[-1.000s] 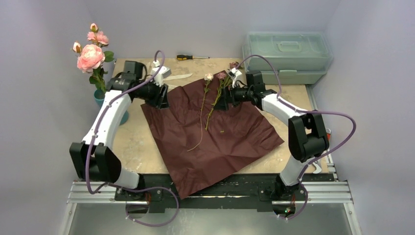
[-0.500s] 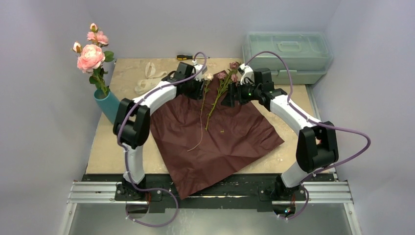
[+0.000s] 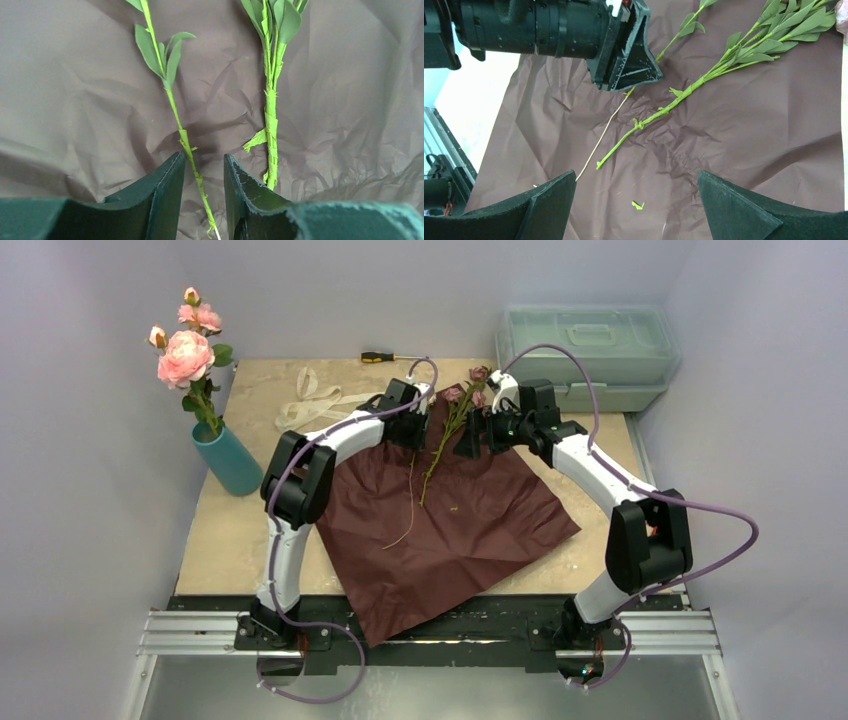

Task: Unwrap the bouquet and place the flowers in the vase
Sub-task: Insert the fake flower into the vase, then pick up the fake flower from the wrapping paper, then insert the fake flower into the vase.

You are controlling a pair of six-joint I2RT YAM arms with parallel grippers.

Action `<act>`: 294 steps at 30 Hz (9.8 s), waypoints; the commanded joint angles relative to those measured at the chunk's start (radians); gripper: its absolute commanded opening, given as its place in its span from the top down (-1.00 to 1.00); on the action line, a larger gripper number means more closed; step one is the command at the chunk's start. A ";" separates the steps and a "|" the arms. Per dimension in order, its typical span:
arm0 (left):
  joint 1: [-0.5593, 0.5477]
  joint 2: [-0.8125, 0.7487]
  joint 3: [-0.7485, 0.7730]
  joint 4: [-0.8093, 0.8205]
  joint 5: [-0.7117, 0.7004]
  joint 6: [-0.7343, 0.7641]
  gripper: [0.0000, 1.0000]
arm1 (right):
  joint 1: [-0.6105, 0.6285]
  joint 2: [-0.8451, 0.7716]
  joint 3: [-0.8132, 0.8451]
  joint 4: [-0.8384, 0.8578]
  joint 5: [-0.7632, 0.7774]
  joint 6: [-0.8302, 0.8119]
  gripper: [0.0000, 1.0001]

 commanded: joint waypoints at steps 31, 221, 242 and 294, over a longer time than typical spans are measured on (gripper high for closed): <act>0.229 -0.191 0.341 0.830 0.973 -0.881 1.00 | -0.002 -0.326 -0.054 0.413 -0.412 0.138 -0.89; 0.996 -1.061 -0.613 1.118 -0.395 0.233 1.00 | 0.157 0.318 0.635 -0.341 -0.514 -0.298 -0.77; 0.995 -1.084 -0.752 0.799 -0.167 0.286 1.00 | 0.148 0.340 0.668 -0.388 -0.508 -0.321 -0.77; 0.996 -1.226 -0.450 -0.587 0.321 0.506 -0.55 | 0.111 0.214 0.457 -0.243 -0.268 -0.128 -0.73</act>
